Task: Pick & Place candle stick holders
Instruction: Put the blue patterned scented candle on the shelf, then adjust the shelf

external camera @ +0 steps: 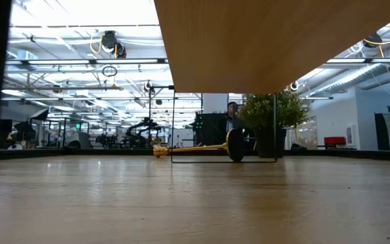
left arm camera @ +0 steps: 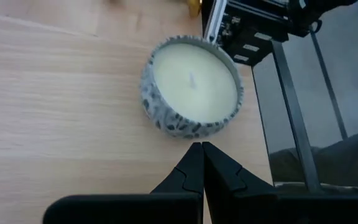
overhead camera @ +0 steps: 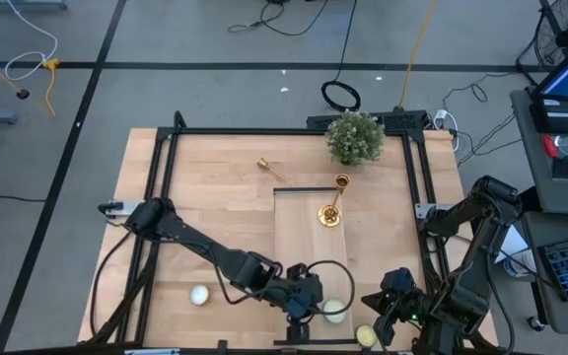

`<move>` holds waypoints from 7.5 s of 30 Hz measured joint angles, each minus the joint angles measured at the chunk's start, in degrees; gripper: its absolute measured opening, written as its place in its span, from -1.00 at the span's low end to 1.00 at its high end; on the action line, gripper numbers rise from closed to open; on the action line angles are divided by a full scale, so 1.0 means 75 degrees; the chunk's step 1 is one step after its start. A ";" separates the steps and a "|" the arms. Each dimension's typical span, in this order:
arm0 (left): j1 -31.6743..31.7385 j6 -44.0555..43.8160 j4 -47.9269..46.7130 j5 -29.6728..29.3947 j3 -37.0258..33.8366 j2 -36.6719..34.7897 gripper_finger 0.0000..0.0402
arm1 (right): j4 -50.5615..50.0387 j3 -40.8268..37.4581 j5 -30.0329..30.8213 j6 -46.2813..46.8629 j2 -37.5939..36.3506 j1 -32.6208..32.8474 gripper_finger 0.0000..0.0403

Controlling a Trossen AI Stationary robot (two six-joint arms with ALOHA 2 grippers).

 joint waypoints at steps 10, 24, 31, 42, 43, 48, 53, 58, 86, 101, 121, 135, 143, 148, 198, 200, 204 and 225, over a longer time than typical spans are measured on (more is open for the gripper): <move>0.0106 0.0044 0.0266 0.0044 0.0000 -0.0006 -1.00 | -0.0002 0.0000 0.0000 -0.0015 0.0000 0.0000 -1.00; 0.0133 0.0064 0.0207 0.0111 0.0000 -0.0006 -1.00 | -0.0032 0.0000 0.0000 -0.0020 0.0000 0.0000 -1.00; 0.0123 -0.0027 -0.1033 -0.0183 -0.0003 -0.0381 -1.00 | -0.0052 0.0000 0.0021 -0.0072 0.0000 0.0000 -1.00; 0.0178 -0.0822 -0.1100 -0.0292 0.0000 -0.1687 -1.00 | 0.0500 -0.0006 0.0937 -0.1064 0.0000 -0.0061 -1.00; 0.0176 -0.0825 -0.1137 -0.0325 0.0000 -0.1839 -1.00 | 0.0611 -0.0006 0.1028 -0.1233 0.0000 -0.0098 -1.00; 0.0109 -0.0621 -0.0853 -0.1163 0.0000 -0.2659 -1.00 | 0.1301 -0.0006 0.1037 -0.2367 0.0000 -0.0322 -1.00; 0.0086 -0.0329 -0.1319 -0.1859 0.0012 -0.3376 -1.00 | 0.2226 -0.0006 0.1030 -0.3594 0.0000 -0.0540 -1.00; 0.0636 -0.1212 -0.1652 -0.1890 0.0003 -0.3944 -1.00 | 0.3049 -0.0006 0.1240 -0.4507 0.0000 -0.0618 -1.00; 0.1384 -0.6729 -0.1684 0.2296 0.0006 -0.4019 -1.00 | 0.2960 -0.0006 -0.0820 -0.3875 -0.0539 -0.1104 -1.00; 0.1145 -0.3390 -0.0758 0.0026 0.0000 -0.3717 -0.99 | 0.3829 0.0000 0.1081 -0.6076 -0.1033 -0.0996 -1.00; 0.2386 -0.2475 -0.0954 -0.1560 0.0000 -0.3055 -0.98 | 0.1440 0.0000 0.2397 -0.6878 -0.2797 -0.1151 -1.00; 0.4218 -0.3726 -0.3859 -0.1336 0.0004 -0.2954 -0.99 | -0.0006 -0.0146 0.2434 -0.5989 -0.3314 -0.1622 -1.00; 0.5876 -0.2035 -0.4935 -0.0072 0.0003 -0.2490 -0.99 | 0.0007 -0.0747 0.2127 -0.5384 -0.3393 -0.2035 -1.00; 0.6743 -0.1242 -0.5346 0.1213 -0.0006 -0.1979 -0.97 | 0.0006 -0.1047 0.1801 -0.5187 -0.3626 -0.2313 -1.00; 0.7507 0.9053 -0.6058 0.1275 -0.0003 -0.0181 -0.50 | 0.0000 -0.1370 0.1393 -0.5307 -0.4214 -0.3424 -1.00; 0.7490 0.9063 -0.6056 0.1243 -0.0003 -0.0181 -0.37 | -0.0001 -0.1370 0.1393 -0.5274 -0.4214 -0.3424 -1.00; 0.7501 0.9313 -0.5867 0.1219 -0.0222 -0.0204 -0.11 | 0.0000 -0.1370 0.1393 -0.5190 -0.4214 -0.3424 -1.00; 0.7458 0.9070 -0.4950 0.1110 -0.2261 -0.0280 0.07 | 0.0020 -0.1367 0.1393 -0.4412 -0.4202 -0.3823 -1.00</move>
